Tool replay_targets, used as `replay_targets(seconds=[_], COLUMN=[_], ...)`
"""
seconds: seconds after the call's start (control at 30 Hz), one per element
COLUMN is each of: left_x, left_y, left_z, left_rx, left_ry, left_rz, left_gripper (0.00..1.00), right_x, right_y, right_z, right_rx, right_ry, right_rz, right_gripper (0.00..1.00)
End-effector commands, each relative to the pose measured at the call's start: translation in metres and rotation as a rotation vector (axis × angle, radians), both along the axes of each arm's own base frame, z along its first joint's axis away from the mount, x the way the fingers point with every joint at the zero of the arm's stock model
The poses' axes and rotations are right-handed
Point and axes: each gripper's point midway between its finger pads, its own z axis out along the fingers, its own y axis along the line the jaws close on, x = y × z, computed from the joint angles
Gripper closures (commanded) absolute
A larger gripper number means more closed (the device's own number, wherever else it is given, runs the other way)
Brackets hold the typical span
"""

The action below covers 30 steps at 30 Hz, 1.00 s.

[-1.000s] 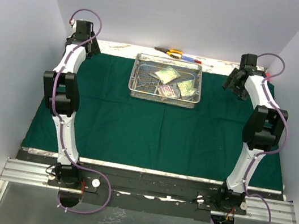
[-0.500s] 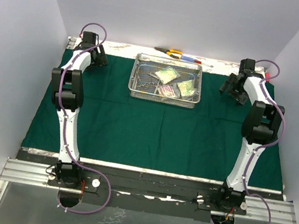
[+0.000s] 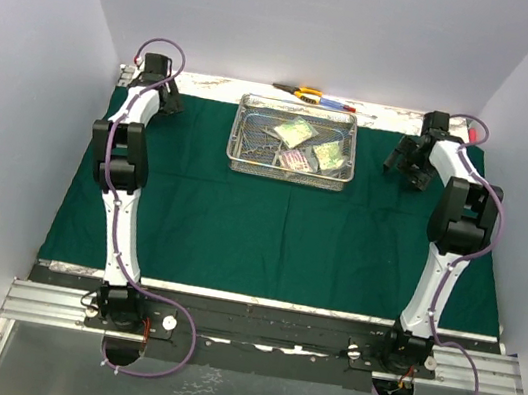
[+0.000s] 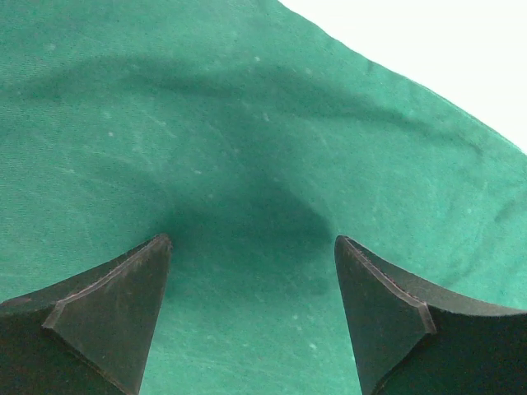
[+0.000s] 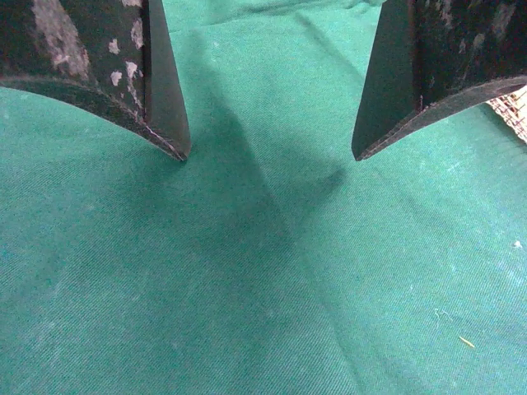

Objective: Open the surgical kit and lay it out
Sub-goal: Smooth out the surgical kit at the center of the board.

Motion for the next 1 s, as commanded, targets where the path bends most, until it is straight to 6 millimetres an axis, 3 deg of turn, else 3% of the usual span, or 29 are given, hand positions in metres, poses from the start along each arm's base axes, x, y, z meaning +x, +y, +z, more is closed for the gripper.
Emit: replay_targets(seconds=[0.0,0.4,0.5,0.8,0.97], left_x=[-0.028,-0.032,-0.035,-0.023,-0.023], left_y=[0.03,0.06,0.066,0.074,0.078], left_z=[-0.048,-0.065,-0.069,-0.055,-0.056], left_rx=[0.005,-0.035,-0.052,-0.047,-0.05], left_ry=[0.145,0.166,0.173,0.134,0.134], left_rz=[0.088,0.164,0.183,0.14,0.149], left_gripper=[0.18,0.18,0.18,0.18,0.18], right_x=[-0.007,-0.001,-0.003,-0.02,-0.026], right_y=[0.024,0.054,0.053,0.005,-0.02], right_z=[-0.03,-0.033,-0.035,-0.017,0.009], right_rx=[0.114,0.146,0.136,-0.11,-0.202], right_ry=[0.051,0.056,0.066,0.098,0.076], right_rz=[0.014,0.02,0.003,-0.158,-0.183], right_gripper=[0.17,0.2,0.2,0.2,0.17])
